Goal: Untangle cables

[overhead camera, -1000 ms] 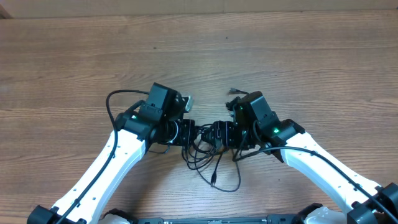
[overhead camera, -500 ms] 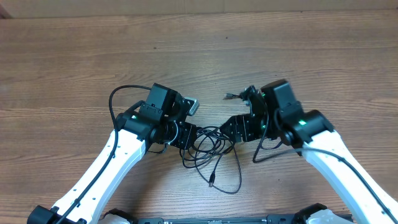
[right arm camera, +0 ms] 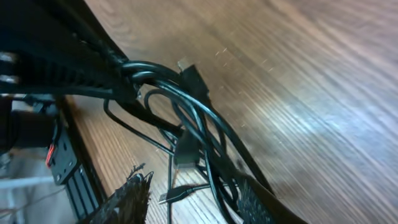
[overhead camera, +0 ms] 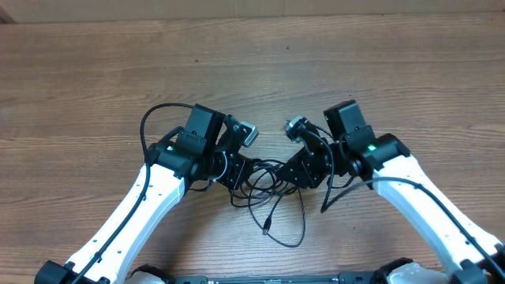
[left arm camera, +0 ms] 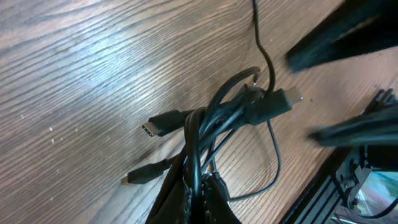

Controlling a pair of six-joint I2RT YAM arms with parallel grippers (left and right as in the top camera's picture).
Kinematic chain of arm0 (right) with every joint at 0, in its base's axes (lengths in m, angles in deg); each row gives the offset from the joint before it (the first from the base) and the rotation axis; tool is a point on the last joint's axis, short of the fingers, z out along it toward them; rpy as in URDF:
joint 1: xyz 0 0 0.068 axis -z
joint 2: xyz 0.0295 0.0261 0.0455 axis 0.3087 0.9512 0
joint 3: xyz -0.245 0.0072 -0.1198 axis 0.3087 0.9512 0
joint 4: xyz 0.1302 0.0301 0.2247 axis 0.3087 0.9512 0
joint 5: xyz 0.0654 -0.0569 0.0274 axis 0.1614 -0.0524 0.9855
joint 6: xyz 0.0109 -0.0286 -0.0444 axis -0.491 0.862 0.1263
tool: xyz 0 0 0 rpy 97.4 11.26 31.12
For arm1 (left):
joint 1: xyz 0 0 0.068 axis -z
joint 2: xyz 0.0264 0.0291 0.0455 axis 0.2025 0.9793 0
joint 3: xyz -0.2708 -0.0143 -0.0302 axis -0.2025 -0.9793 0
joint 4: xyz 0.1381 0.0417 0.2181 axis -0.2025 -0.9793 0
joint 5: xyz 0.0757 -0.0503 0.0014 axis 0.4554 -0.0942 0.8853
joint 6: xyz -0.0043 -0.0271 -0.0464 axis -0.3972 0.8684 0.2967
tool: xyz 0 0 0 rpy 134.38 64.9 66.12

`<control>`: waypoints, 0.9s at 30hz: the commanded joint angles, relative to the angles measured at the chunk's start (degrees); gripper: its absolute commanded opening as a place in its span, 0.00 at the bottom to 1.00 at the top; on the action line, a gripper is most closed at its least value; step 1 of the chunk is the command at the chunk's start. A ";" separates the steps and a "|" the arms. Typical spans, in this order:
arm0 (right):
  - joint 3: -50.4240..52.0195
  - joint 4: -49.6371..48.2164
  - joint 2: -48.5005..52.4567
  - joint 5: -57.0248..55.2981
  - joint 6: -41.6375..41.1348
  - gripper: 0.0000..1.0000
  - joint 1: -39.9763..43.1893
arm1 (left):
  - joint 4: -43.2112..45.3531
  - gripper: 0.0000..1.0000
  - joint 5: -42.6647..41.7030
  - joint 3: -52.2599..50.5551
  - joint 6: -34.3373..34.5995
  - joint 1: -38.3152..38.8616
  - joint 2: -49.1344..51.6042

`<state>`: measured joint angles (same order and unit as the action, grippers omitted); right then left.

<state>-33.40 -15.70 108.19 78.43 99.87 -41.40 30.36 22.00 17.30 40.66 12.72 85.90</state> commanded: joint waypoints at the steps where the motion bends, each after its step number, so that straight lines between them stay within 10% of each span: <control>1: 0.31 -1.29 1.51 3.91 3.50 0.43 -0.42 | 0.61 0.04 -5.95 1.44 -4.09 0.26 -1.09; 16: 0.31 1.97 4.70 14.62 7.08 0.04 -0.46 | 5.33 0.04 -7.39 1.44 -1.62 -3.15 -1.09; 25: 0.24 7.96 4.66 14.36 6.73 0.04 -0.44 | 5.90 0.04 -13.03 1.44 -0.76 -11.45 -1.09; 27: -0.55 7.65 4.63 13.94 6.38 0.16 -0.42 | 5.25 0.04 -19.78 1.44 -6.51 -11.89 -1.09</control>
<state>-33.35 -7.72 112.86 91.69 106.19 -41.38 36.04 12.86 17.30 40.11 1.40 85.90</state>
